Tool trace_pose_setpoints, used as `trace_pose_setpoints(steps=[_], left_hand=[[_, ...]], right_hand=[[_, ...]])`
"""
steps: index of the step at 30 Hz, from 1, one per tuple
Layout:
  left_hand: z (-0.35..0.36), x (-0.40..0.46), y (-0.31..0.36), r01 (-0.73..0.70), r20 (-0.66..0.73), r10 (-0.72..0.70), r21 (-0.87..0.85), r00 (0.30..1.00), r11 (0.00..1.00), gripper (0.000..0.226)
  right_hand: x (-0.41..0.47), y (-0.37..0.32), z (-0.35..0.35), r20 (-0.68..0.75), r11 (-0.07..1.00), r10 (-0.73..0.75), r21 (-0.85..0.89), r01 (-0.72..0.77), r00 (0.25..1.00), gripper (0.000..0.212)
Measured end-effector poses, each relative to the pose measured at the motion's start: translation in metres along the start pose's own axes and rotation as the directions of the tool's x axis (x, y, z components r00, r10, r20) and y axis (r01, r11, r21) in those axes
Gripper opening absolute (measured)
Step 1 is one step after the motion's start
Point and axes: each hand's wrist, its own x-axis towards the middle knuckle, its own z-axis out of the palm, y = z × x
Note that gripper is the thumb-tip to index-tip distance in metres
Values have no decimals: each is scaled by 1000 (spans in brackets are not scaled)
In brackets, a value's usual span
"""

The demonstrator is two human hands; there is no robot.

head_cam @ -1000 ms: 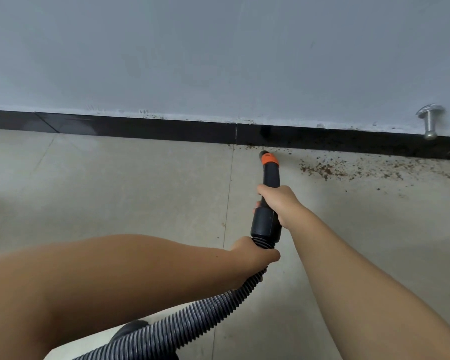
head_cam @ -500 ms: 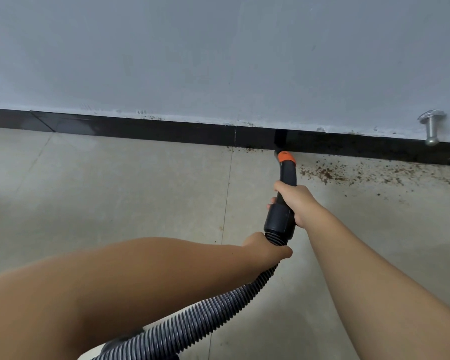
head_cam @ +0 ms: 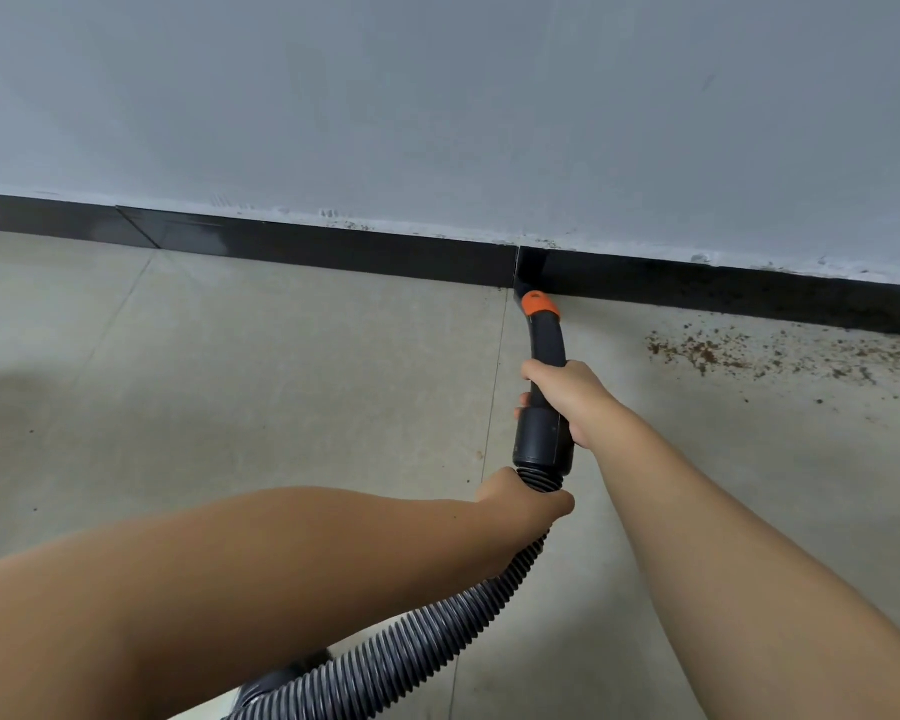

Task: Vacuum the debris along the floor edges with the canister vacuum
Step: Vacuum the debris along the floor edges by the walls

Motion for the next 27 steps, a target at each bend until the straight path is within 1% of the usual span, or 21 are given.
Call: trace_pose_setpoints(steps=[5, 9, 11, 16, 18, 21, 27], left_hand=[[-14, -1, -5, 10, -22, -11, -36, 1000, 999, 20], [-20, -4, -4, 3, -20, -4, -53, 1000, 999, 17], [-16, -8, -3, 6, -7, -7, -64, 1000, 998, 17], [5, -22, -8, 23, 50, -19, -91, 999, 996, 16], [11, -27, -10, 21, 82, -15, -73, 997, 997, 16], [18, -33, -8, 21, 150, -16, -31, 989, 999, 17], [49, -43, -10, 19, 305, -57, 125, 951, 992, 15]], right_hand=[[2, -3, 21, 42, 999, -19, -43, 20, 999, 12], [3, -5, 27, 47, 997, -24, -78, 28, 999, 18], [0, -6, 25, 62, 994, -11, -106, 17, 998, 20], [-19, 0, 11, 90, 982, 26, -188, -9, 996, 16], [-27, 5, 3, 68, 981, 31, -191, -18, 997, 15], [-40, 11, -15, -6, 988, 33, -151, -34, 999, 14], [-68, 33, -59, -140, 995, 82, -47, -90, 987, 9]])
